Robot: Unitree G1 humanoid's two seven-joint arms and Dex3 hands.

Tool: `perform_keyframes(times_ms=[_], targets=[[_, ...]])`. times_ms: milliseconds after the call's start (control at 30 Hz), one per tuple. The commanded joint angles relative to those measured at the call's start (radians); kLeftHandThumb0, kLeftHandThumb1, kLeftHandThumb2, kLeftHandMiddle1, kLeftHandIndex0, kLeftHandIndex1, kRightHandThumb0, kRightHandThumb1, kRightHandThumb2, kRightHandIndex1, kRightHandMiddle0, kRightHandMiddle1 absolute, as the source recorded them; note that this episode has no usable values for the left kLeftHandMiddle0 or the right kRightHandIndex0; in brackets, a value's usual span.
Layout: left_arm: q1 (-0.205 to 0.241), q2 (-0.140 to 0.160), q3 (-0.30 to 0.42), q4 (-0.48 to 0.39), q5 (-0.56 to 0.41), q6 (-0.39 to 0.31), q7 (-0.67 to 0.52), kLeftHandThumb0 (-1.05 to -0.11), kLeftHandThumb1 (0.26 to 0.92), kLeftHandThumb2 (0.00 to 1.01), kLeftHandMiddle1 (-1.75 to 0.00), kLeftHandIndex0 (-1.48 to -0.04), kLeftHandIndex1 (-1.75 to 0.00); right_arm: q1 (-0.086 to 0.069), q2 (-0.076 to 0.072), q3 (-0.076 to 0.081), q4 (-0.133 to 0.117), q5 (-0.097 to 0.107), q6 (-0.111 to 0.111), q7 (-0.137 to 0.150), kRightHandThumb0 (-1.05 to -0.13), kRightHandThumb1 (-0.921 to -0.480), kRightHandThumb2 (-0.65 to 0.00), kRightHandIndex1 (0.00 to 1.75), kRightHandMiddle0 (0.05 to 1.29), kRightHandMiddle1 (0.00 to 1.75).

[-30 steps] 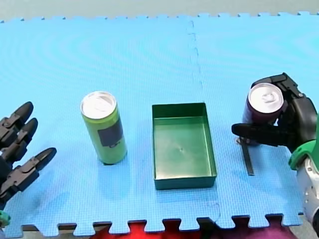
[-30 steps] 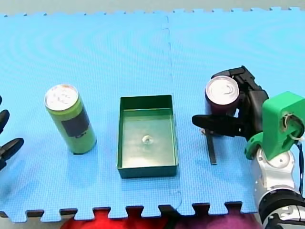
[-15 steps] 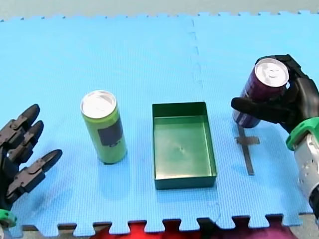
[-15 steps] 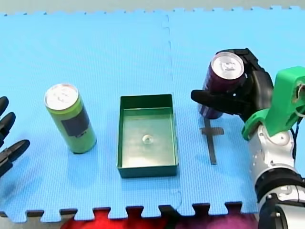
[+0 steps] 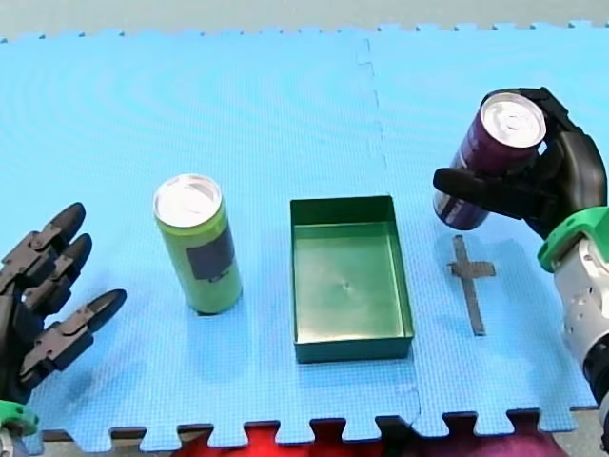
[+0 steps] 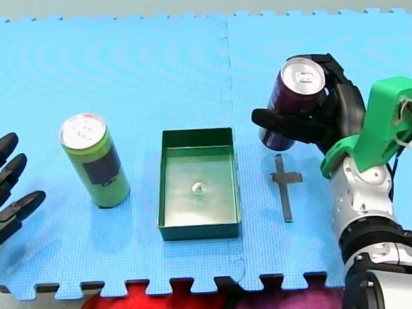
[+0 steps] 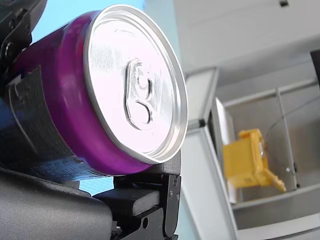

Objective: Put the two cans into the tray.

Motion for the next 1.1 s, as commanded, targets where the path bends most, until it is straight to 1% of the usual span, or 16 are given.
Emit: perform_keyframes(times_ms=[0,100,167,200,300,400,467,533,600,700,767,867,933,1067], targets=[[0.002,0.001,0.000,-0.001,-0.005,0.000,-0.001,-1.048,0.836,0.00,0.00,-0.49,0.00,-0.017,0.005,0.003,-0.010,0.006,0.012,0.003,-0.283,-0.798,-0.016,1.75,0.51,1.75],[-0.001,-0.001,-0.002,0.004,-0.002,0.000,0.001,-1.048,0.837,0.00,0.00,-0.49,0.00,-0.034,0.018,0.011,-0.016,0.004,0.041,0.003,-0.281,-0.795,-0.014,1.75,0.51,1.75],[-0.002,-0.005,-0.004,0.004,0.002,-0.001,0.005,-1.048,0.838,0.00,0.00,-0.48,0.00,-0.049,0.020,0.015,-0.022,0.005,0.064,0.006,-0.279,-0.794,-0.013,1.75,0.51,1.75],[-0.001,-0.007,-0.006,0.004,0.003,-0.002,0.007,-1.048,0.839,0.00,0.00,-0.48,0.00,-0.057,0.020,0.017,-0.026,0.006,0.081,0.008,-0.277,-0.793,-0.012,1.75,0.51,1.75],[0.005,-0.014,-0.011,-0.007,0.009,-0.006,0.014,-1.048,0.845,0.01,0.00,-0.48,0.00,-0.075,0.017,0.026,-0.047,0.008,0.142,0.013,-0.268,-0.792,-0.011,1.75,0.51,1.75],[0.011,-0.022,-0.017,-0.018,0.018,-0.015,0.025,-1.048,0.862,0.01,0.00,-0.48,0.00,-0.086,0.014,0.043,-0.080,0.002,0.202,0.013,-0.259,-0.790,-0.010,1.75,0.52,1.75],[0.015,-0.030,-0.023,-0.026,0.025,-0.023,0.036,-1.048,0.869,0.01,0.00,-0.48,0.00,-0.088,0.012,0.052,-0.102,0.000,0.233,0.019,-0.253,-0.790,-0.009,1.75,0.52,1.75],[0.019,-0.035,-0.028,-0.032,0.031,-0.029,0.045,-1.048,0.877,0.02,0.00,-0.48,0.00,-0.086,0.009,0.060,-0.126,0.001,0.259,0.026,-0.246,-0.790,-0.009,1.75,0.52,1.75],[0.020,-0.038,-0.032,-0.035,0.033,-0.031,0.049,-1.048,0.882,0.02,0.00,-0.48,0.00,-0.079,0.006,0.066,-0.155,0.003,0.287,0.031,-0.239,-0.790,-0.009,1.75,0.52,1.75],[0.020,-0.038,-0.036,-0.040,0.033,-0.030,0.048,-1.048,0.887,0.02,0.00,-0.48,0.00,-0.063,0.007,0.075,-0.205,0.006,0.324,0.031,-0.229,-0.791,-0.009,1.75,0.52,1.75],[0.020,-0.037,-0.038,-0.041,0.031,-0.032,0.043,-1.048,0.890,0.02,0.00,-0.48,0.00,-0.050,0.011,0.082,-0.235,0.005,0.340,0.025,-0.223,-0.791,-0.008,1.75,0.52,1.75],[0.017,-0.036,-0.039,-0.037,0.029,-0.038,0.039,-1.048,0.895,0.02,0.00,-0.48,0.00,-0.032,0.015,0.090,-0.266,0.004,0.353,0.019,-0.215,-0.790,-0.008,1.75,0.51,1.75],[0.016,-0.036,-0.039,-0.033,0.029,-0.043,0.038,-1.048,0.898,0.02,0.00,-0.49,0.00,-0.023,0.016,0.095,-0.281,0.005,0.359,0.017,-0.210,-0.790,-0.008,1.75,0.51,1.75],[0.015,-0.036,-0.039,-0.030,0.029,-0.049,0.038,-1.048,0.903,0.02,0.00,-0.49,0.00,-0.018,0.015,0.103,-0.295,0.004,0.364,0.016,-0.204,-0.790,-0.007,1.75,0.51,1.75]])
